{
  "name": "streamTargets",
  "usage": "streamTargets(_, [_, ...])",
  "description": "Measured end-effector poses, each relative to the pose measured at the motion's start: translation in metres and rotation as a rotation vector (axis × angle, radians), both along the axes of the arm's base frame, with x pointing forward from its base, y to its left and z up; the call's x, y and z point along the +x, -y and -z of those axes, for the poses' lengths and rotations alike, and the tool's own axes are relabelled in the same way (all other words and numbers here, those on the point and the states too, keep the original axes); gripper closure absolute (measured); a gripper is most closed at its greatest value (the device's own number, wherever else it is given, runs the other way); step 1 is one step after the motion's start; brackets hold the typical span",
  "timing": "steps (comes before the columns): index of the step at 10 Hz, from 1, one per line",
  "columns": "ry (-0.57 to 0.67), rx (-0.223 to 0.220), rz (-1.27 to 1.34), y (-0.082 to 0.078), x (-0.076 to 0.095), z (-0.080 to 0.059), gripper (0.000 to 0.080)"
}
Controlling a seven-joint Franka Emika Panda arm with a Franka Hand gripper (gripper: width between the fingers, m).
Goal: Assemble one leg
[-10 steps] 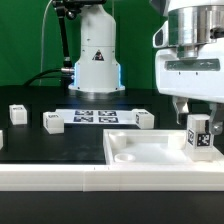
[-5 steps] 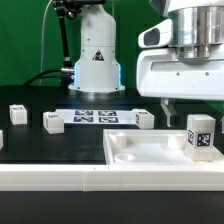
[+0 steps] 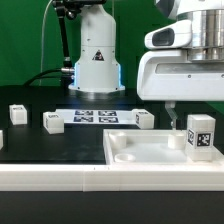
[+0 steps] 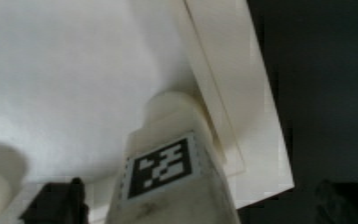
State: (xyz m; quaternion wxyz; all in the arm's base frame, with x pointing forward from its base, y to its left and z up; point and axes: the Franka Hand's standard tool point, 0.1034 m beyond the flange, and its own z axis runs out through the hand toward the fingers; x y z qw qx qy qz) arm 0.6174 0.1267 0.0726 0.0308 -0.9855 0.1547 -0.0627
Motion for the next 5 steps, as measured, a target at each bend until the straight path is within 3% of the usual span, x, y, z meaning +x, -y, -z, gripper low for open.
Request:
streamTargets(2, [0.010, -0.038, -0.200, 0.0013, 0.0047, -0.0047, 0.0151])
streamTargets(4, [0.012, -0.044, -0.242, 0.0015, 0.0049, -0.0050, 0.0151])
streamTargets(5, [0.012, -0.044, -0.240, 0.0015, 0.0047, -0.0047, 0.0263])
